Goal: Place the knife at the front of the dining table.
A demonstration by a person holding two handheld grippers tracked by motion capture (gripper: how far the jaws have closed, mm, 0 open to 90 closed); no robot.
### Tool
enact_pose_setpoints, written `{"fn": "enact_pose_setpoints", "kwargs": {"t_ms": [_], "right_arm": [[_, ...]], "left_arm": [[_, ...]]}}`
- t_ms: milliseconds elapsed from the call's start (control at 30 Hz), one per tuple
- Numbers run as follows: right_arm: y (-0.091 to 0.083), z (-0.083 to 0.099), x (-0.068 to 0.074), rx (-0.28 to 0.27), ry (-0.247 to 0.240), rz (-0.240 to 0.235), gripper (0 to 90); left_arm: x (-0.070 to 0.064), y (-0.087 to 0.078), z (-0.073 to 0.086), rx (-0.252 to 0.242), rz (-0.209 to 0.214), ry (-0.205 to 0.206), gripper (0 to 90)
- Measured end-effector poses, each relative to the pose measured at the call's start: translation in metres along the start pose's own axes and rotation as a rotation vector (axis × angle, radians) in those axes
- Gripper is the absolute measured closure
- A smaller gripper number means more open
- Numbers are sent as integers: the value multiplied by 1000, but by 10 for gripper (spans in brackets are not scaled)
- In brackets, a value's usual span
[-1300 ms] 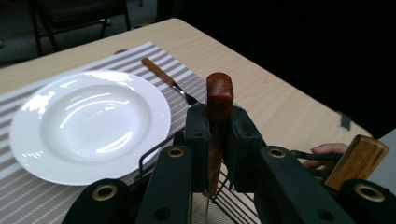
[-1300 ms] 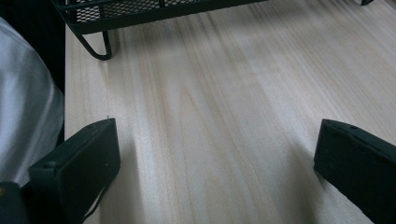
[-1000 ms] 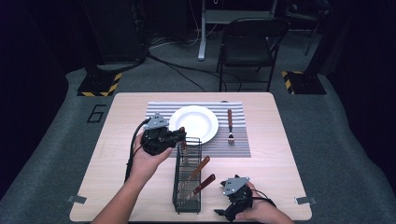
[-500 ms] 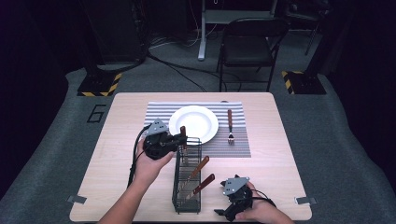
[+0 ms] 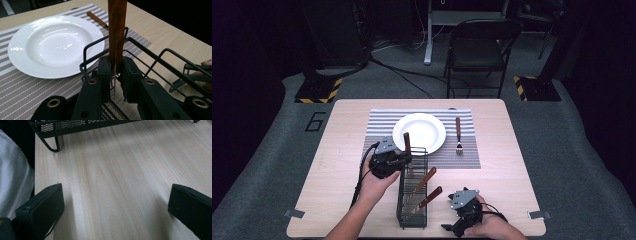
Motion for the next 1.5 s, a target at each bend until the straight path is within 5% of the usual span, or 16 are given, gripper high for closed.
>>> {"fn": "enact_pose_setpoints", "kwargs": {"t_ms": [1500], "right_arm": [[0, 0, 0, 1, 1, 2, 0]], "left_arm": [[-6, -28, -39, -19, -2, 17, 795]]}}
Point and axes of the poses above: each handheld gripper's, and its own axes: y roughly forward along the jaws, z roughly out of its underside, x roughly to its left, the point moved 10 cm from there along y, roughly forward along the jaws, and after that the axes turned 1 degree about z, right-handed, at the moved point
